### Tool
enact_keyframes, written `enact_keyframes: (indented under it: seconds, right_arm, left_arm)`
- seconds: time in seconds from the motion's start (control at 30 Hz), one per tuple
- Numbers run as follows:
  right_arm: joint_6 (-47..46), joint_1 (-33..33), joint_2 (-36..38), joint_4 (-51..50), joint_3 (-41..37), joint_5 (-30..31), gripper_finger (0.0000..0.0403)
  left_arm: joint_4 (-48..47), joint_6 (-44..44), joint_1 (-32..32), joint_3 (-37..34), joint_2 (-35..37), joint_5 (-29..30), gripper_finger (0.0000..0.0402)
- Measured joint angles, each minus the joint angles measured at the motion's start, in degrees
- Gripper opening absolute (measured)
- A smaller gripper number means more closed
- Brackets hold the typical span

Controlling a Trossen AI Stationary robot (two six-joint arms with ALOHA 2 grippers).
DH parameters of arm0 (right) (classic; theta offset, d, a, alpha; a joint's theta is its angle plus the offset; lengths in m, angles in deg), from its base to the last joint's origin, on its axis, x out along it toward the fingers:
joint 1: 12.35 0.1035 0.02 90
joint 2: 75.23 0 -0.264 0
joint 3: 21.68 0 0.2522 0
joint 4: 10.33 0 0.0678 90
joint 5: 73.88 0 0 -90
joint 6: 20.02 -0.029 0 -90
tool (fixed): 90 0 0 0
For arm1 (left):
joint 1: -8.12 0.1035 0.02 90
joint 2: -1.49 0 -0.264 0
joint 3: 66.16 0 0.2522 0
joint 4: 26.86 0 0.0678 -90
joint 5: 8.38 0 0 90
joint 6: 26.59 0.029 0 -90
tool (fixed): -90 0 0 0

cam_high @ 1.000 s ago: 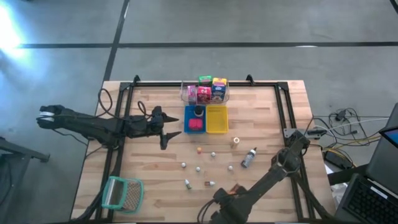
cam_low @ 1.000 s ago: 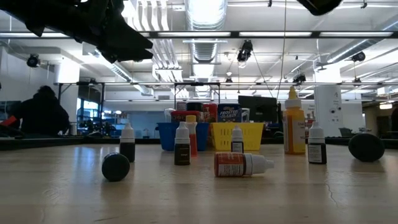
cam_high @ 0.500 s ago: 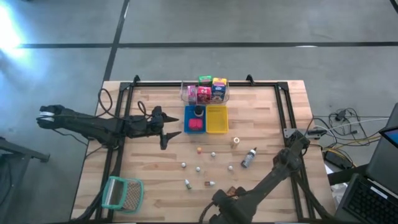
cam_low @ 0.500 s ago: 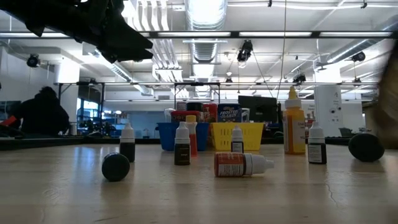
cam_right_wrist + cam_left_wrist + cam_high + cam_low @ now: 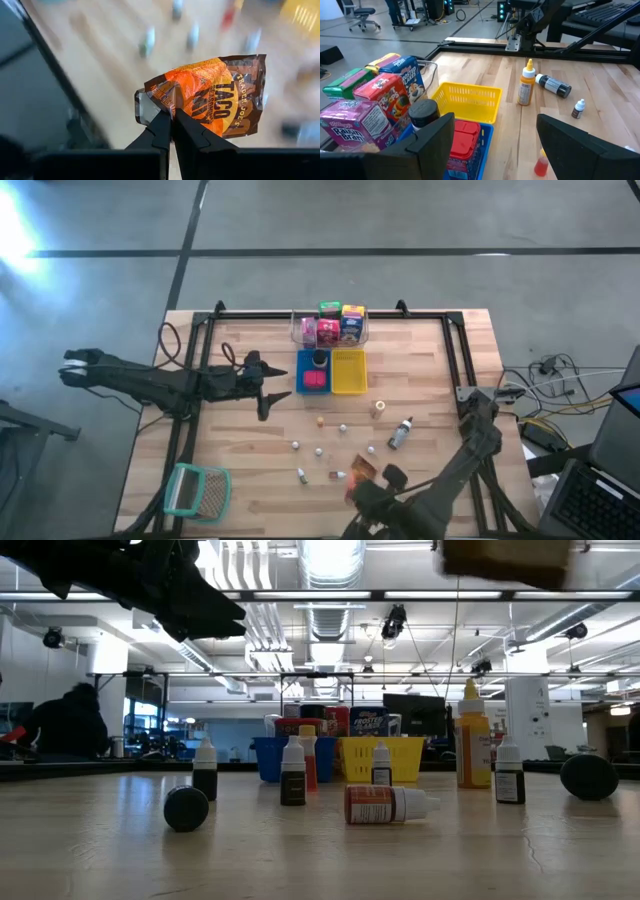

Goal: Pick & Place Kitchen Items
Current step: Put the brown seasoning bag into the blue bin

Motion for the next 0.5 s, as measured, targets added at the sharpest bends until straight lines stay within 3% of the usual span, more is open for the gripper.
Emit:
enact_keyframes:
  seconds: [0.23, 0.5]
  right_arm:
    - [20.98, -0.51, 1.87, 1.70, 0.02, 18.19, 0.0008]
    - [38.63, -4.49, 2.20, 3.00, 0.00, 26.55, 0.0008]
  left_arm:
    - [-0.16, 0.00, 0.00, 0.00, 0.00, 0.00, 0.0287]
    - [-0.36, 0.00, 0.00, 0.00, 0.00, -0.01, 0.0287]
